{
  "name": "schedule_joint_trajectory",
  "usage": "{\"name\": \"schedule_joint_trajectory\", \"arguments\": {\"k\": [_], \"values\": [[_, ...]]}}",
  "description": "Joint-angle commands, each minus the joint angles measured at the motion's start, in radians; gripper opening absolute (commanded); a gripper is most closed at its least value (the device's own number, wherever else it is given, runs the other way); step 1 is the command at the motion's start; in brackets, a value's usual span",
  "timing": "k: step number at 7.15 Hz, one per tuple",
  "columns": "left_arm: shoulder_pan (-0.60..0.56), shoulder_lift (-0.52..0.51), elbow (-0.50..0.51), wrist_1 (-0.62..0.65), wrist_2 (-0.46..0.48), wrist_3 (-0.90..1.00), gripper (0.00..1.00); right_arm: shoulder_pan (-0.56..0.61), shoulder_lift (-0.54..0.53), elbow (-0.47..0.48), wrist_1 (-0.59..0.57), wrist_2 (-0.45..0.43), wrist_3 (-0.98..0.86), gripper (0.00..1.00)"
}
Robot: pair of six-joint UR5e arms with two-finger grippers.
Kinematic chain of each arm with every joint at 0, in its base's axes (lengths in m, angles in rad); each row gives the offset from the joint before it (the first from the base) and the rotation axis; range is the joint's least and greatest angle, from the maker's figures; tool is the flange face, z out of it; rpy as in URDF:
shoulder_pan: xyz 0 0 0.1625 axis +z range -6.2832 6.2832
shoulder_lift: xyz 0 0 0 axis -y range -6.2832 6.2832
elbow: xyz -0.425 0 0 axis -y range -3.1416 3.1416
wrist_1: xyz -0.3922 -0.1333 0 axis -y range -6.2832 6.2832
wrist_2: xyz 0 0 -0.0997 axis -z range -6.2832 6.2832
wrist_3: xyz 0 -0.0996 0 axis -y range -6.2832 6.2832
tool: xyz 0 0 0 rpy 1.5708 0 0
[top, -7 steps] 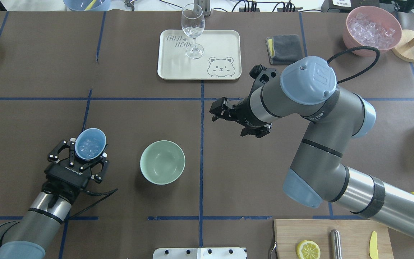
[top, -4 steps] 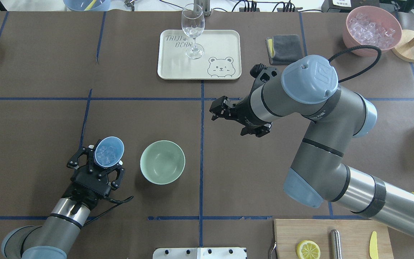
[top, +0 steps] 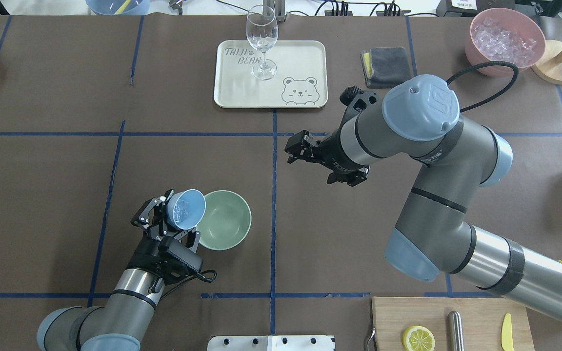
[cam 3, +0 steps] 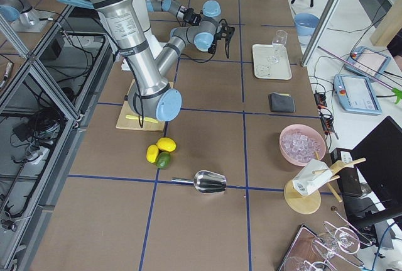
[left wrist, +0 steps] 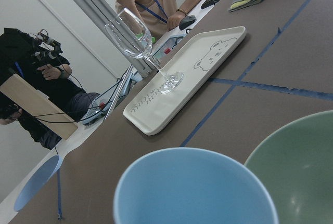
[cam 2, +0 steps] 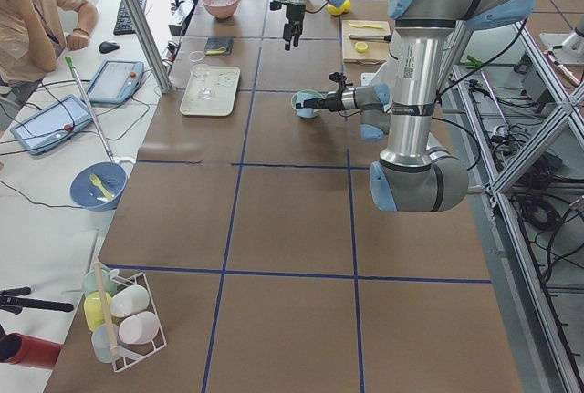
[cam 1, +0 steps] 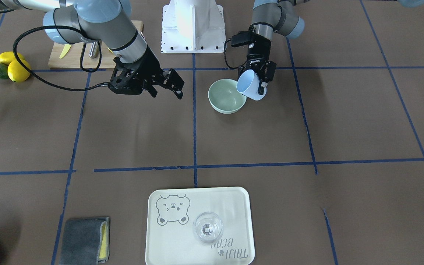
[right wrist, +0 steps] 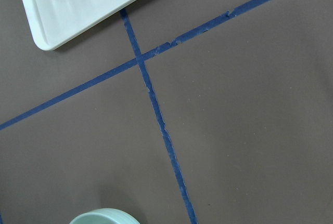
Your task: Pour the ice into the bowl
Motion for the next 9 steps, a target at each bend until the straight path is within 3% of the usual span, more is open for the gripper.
{"name": "schedule_joint_trajectory", "arguments": {"k": [1,2,5,9], "values": [[-0.002,0.000,-0.020,0.008,0.000,0.275,0.00,-0.002,0.000,-0.003,0.000,0.000,0.000,1.00],[-0.001,0.002,-0.026,0.036,0.003,0.366,0.00,-0.002,0.000,-0.003,0.000,0.000,0.002,1.00],[0.001,-0.003,-0.087,0.341,0.003,0.429,0.00,-0.002,0.000,-0.001,-0.002,0.000,0.003,1.00],[0.001,-0.006,-0.146,0.477,0.003,0.586,0.00,-0.001,-0.002,0.001,0.000,0.000,0.037,1.00]]}}
